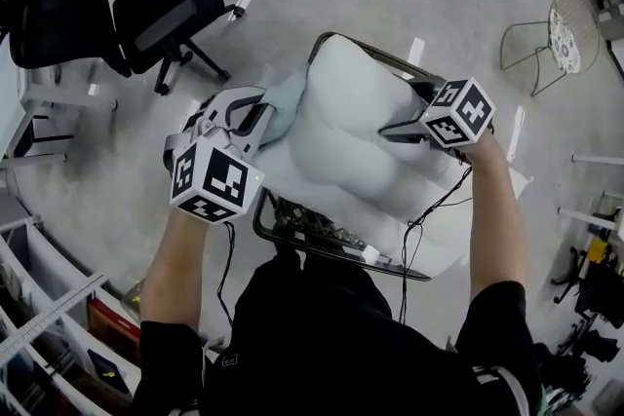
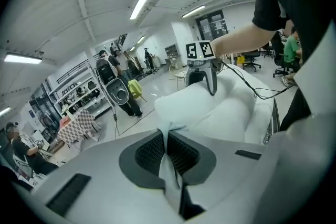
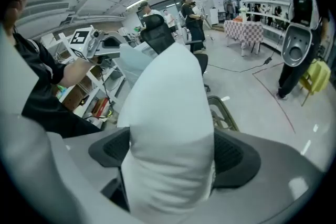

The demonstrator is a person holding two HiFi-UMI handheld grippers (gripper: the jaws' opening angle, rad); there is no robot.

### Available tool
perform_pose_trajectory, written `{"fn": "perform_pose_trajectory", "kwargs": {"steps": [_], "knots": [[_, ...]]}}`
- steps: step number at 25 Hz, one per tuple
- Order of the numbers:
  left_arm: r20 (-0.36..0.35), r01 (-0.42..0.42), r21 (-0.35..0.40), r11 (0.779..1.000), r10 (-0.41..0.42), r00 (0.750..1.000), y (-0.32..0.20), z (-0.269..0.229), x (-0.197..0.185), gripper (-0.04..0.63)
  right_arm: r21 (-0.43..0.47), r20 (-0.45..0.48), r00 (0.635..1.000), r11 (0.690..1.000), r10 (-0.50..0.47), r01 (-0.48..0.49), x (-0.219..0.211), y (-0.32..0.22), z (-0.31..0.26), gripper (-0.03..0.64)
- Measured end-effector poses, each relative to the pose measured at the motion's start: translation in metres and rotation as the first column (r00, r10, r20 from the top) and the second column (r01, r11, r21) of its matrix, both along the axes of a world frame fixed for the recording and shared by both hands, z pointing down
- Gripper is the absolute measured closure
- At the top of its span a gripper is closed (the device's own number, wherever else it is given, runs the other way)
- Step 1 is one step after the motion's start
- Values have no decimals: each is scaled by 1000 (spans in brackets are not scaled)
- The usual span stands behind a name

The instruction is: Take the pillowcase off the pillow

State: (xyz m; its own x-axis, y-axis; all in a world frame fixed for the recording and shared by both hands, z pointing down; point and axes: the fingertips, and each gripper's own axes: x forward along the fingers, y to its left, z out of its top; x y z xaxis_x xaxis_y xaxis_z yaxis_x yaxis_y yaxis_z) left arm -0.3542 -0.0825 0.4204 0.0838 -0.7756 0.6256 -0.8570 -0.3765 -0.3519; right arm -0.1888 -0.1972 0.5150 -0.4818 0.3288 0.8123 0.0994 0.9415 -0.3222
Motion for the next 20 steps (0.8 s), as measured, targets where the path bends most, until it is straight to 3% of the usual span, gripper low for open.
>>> {"fn": "perform_pose_trajectory", "kwargs": {"steps": [4,10,15,20], "knots": [[-36,-3,-13,1000,3,999,0,13,7,584,42,16,998,997,67,-67,-4,-20,17,140],[-75,-7,-34,999,4,997,3,33,19,584,-27,-128,991,999,-34,31,1,41,107,140],[-49,18,-17,1000,-19,999,8,32,10,584,145,-147,989,989,-16,37,2,54,136,138],[-28,22,71,997,-20,999,13,2,3,584,175,-112,991,983,73,-53,-5,57,134,138]]}}
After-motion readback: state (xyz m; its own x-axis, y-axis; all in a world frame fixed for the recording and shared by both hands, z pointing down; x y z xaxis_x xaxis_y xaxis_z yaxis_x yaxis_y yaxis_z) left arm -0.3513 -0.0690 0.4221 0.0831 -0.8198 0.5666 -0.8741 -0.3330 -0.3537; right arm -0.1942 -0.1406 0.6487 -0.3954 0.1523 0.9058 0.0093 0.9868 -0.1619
